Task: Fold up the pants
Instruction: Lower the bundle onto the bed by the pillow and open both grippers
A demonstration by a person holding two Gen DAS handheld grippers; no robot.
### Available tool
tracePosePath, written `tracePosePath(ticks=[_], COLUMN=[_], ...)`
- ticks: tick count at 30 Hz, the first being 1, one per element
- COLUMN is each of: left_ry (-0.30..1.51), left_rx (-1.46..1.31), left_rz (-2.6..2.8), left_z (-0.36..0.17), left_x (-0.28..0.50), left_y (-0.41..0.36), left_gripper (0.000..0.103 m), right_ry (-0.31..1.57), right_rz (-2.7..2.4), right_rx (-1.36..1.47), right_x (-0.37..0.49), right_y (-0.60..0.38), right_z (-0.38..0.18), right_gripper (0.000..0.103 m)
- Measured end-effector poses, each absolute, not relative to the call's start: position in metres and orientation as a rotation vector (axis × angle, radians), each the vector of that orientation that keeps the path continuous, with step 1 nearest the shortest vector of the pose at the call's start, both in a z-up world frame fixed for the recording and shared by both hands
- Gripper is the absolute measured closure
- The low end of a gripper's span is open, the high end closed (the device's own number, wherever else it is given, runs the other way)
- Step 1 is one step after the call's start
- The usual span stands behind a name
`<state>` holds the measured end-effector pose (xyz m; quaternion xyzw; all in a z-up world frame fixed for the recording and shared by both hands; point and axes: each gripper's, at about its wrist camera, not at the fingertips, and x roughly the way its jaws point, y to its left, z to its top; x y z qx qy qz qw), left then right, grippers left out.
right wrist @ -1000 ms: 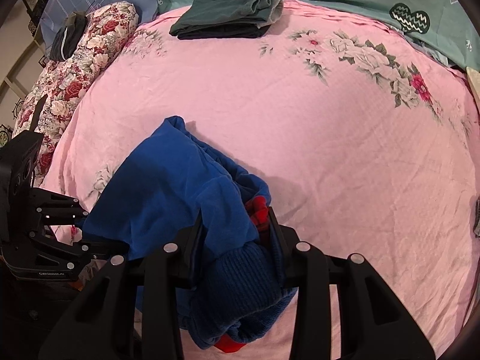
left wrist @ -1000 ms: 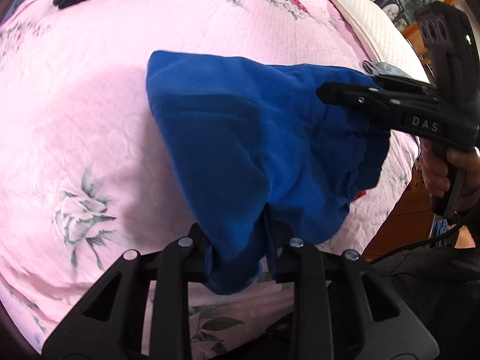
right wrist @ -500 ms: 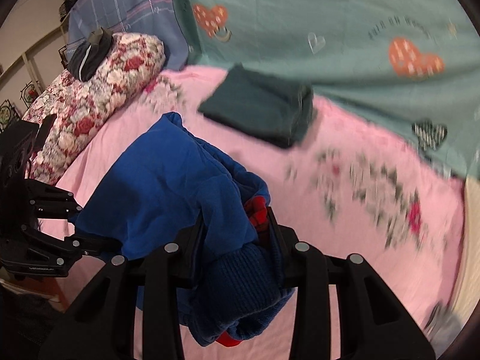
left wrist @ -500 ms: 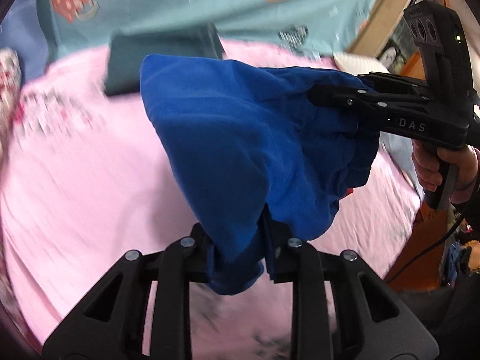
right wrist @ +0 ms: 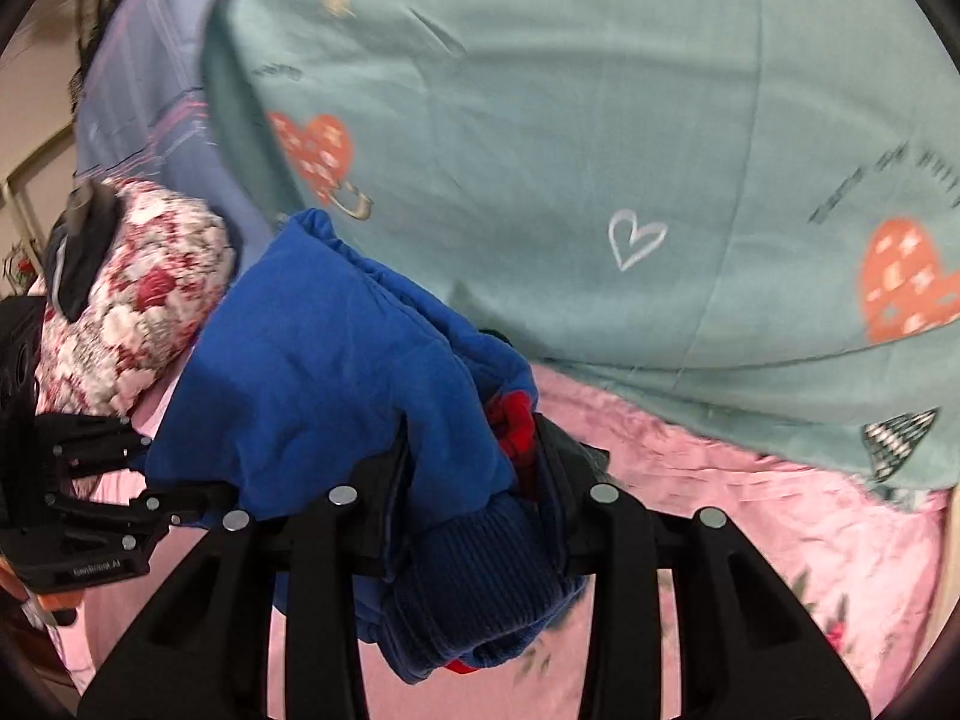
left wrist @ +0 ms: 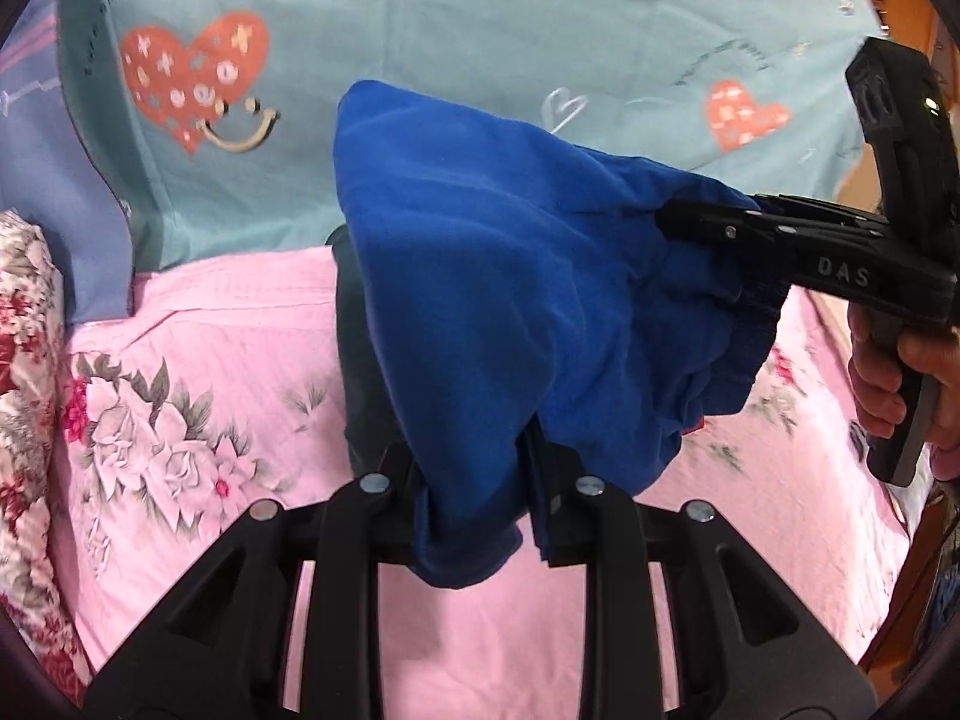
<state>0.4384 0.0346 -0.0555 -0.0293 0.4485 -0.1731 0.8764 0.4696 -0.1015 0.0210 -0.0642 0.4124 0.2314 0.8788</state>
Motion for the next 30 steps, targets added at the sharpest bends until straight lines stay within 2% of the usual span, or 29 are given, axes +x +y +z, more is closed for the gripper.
tracePosePath(ticks=[5, 8, 11, 14, 15, 16, 19, 21, 23, 25, 28, 29, 30], left_ry=[1.015, 1.042, 1.034, 1.015, 1.012, 1.007, 0.918, 0.808, 0.724, 0.666, 0.728, 0.764, 0.805], left_rx=[-0.068, -0.079, -0.079, -0.059, -0.051, -0.054, -0.022, 0.020, 0.012, -0.059, -0.090, -0.072, -0.056], left_rz=[-0.331, -0.322, -0.311, -0.291, -0.276, -0.273, -0.246, -0.201, -0.207, -0.285, -0.357, -0.339, -0.321], left_z=[-0.100, -0.120, -0.131, -0.137, -0.137, -0.135, -0.106, -0.080, -0.056, -0.038, -0.055, -0.067, -0.082], left_x=[0.469, 0.478, 0.485, 0.488, 0.488, 0.487, 0.477, 0.468, 0.467, 0.473, 0.501, 0.511, 0.522], left_y=[0.033, 0.033, 0.034, 0.036, 0.038, 0.042, 0.054, 0.056, 0.053, 0.046, 0.024, 0.017, 0.012], left_gripper=[0.077, 0.074, 0.067, 0.051, 0.040, 0.038, 0.034, 0.033, 0.033, 0.033, 0.033, 0.034, 0.039], right_ry=[0.960, 0.993, 0.979, 0.969, 0.967, 0.966, 0.925, 0.822, 0.718, 0.693, 0.769, 0.810, 0.845], right_rz=[0.500, 0.491, 0.499, 0.505, 0.501, 0.497, 0.537, 0.535, 0.589, 0.674, 0.748, 0.716, 0.662], right_rx=[-0.107, -0.097, -0.081, -0.030, -0.016, -0.007, 0.033, 0.046, 0.074, 0.116, 0.152, 0.129, 0.111], right_x=[0.516, 0.532, 0.540, 0.547, 0.550, 0.552, 0.544, 0.522, 0.495, 0.480, 0.478, 0.483, 0.489], right_y=[-0.101, -0.107, -0.115, -0.121, -0.124, -0.128, -0.141, -0.152, -0.158, -0.153, -0.142, -0.141, -0.143], right_z=[-0.030, -0.060, -0.082, -0.098, -0.100, -0.099, -0.075, -0.040, -0.005, 0.009, -0.008, -0.024, -0.040], right_gripper=[0.066, 0.062, 0.048, 0.032, 0.020, 0.015, 0.015, 0.015, 0.021, 0.051, 0.074, 0.076, 0.084])
